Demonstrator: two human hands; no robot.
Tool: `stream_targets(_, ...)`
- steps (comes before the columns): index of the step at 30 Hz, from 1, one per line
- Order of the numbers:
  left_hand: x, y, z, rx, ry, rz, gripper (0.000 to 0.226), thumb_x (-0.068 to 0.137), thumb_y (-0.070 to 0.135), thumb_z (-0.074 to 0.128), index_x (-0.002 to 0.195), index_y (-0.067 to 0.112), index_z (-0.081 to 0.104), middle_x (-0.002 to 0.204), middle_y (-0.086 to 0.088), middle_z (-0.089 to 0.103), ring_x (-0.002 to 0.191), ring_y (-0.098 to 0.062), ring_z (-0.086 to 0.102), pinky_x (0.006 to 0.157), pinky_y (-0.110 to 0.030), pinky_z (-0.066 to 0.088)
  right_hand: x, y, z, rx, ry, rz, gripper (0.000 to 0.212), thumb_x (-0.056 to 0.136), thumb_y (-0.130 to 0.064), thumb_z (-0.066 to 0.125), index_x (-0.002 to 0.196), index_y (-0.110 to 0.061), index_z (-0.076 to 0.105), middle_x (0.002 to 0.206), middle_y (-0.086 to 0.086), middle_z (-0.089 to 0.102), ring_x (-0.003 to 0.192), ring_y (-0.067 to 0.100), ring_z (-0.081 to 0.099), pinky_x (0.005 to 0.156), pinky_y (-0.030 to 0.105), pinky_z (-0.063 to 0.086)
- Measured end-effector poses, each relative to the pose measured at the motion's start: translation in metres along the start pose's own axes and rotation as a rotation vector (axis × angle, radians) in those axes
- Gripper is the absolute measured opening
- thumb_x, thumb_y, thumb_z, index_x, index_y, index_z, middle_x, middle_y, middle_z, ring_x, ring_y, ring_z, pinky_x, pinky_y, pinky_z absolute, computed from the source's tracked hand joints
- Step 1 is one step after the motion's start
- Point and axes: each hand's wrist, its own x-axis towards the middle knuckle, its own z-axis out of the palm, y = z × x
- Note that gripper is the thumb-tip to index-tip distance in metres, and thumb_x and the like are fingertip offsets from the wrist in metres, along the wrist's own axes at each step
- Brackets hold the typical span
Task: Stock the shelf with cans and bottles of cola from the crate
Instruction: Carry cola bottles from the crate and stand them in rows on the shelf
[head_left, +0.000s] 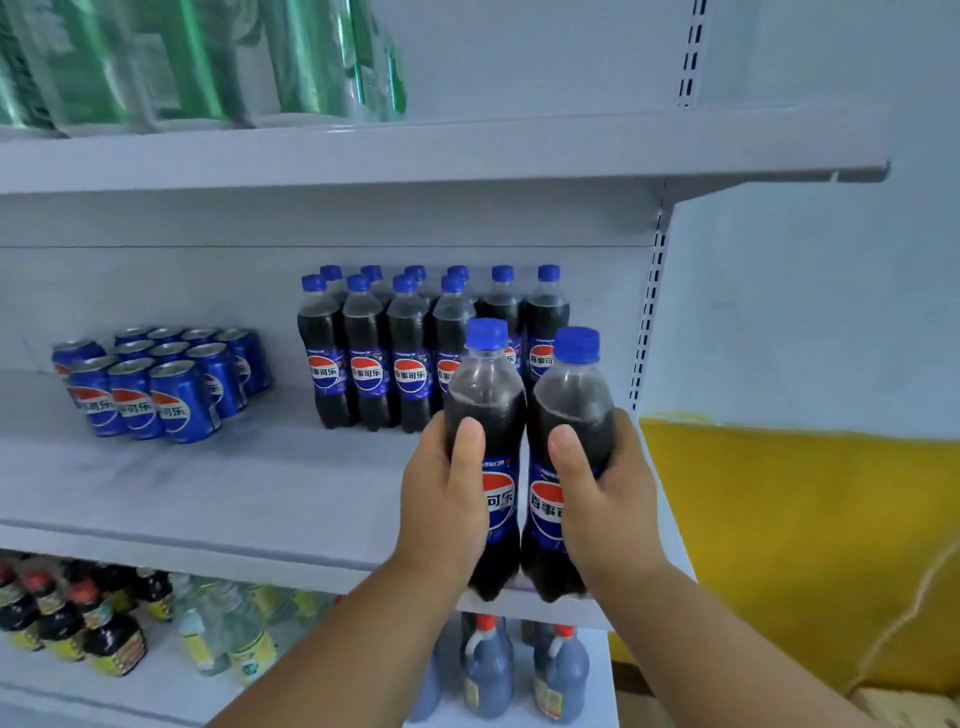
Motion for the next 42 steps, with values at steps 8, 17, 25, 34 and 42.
stream_targets(8, 0.038, -0.040, -0.001, -0.047, -0.072, 0.052, 0.037, 0.081, 0.065, 0.039, 0.103, 0.043, 0.059, 0.098, 0.035, 0.067, 0.097, 0.010, 0.062, 0.078, -0.006, 0.044, 0.022, 0.028, 0.026, -0.080, 0.122, -0.030, 0.039, 0.069, -0.061, 0.060, 0.099, -0.037, 0.057, 0.090, -0.028, 0.070, 0.084, -0.005, 0.067, 0.071, 0.016, 0.052)
stream_targets(17, 0.071, -0.069, 0.001, -0.125, -0.110, 0.182, 0.051, 0.087, 0.077, 0.038, 0.120, 0.041, 0.052, 0.114, 0.039, 0.062, 0.112, 0.009, 0.059, 0.090, -0.008, 0.042, 0.052, 0.052, 0.040, -0.193, 0.190, -0.092, 0.031, 0.074, -0.062, 0.056, 0.096, -0.040, 0.054, 0.090, -0.032, 0.068, 0.086, -0.002, 0.067, 0.075, 0.023, 0.053)
stream_targets(25, 0.095, -0.084, 0.017, -0.125, -0.088, 0.219, 0.048, 0.087, 0.078, 0.035, 0.118, 0.044, 0.049, 0.112, 0.045, 0.058, 0.109, 0.017, 0.055, 0.090, -0.004, 0.038, 0.080, 0.068, 0.043, -0.216, 0.232, -0.139, 0.031, 0.076, -0.059, 0.054, 0.091, -0.032, 0.053, 0.080, -0.013, 0.067, 0.075, -0.001, 0.063, 0.067, 0.015, 0.050)
stream_targets(34, 0.103, -0.083, 0.024, -0.088, -0.057, 0.211, 0.054, 0.085, 0.081, 0.032, 0.119, 0.043, 0.048, 0.110, 0.050, 0.055, 0.107, 0.023, 0.052, 0.089, 0.000, 0.036, 0.092, 0.071, 0.041, -0.243, 0.225, -0.128, 0.036, 0.074, -0.062, 0.055, 0.093, -0.032, 0.052, 0.077, -0.018, 0.067, 0.075, -0.004, 0.063, 0.067, 0.016, 0.049)
stream_targets(42, 0.101, -0.073, 0.005, 0.151, -0.258, 0.078, 0.060, 0.087, 0.068, 0.032, 0.135, 0.035, 0.047, 0.112, 0.031, 0.055, 0.102, 0.019, 0.053, 0.085, 0.000, 0.034, 0.087, 0.060, 0.029, -0.364, 0.098, 0.032, 0.038, 0.072, -0.056, 0.068, 0.098, -0.034, 0.049, 0.091, -0.012, 0.067, 0.086, 0.003, 0.066, 0.082, 0.039, 0.056)
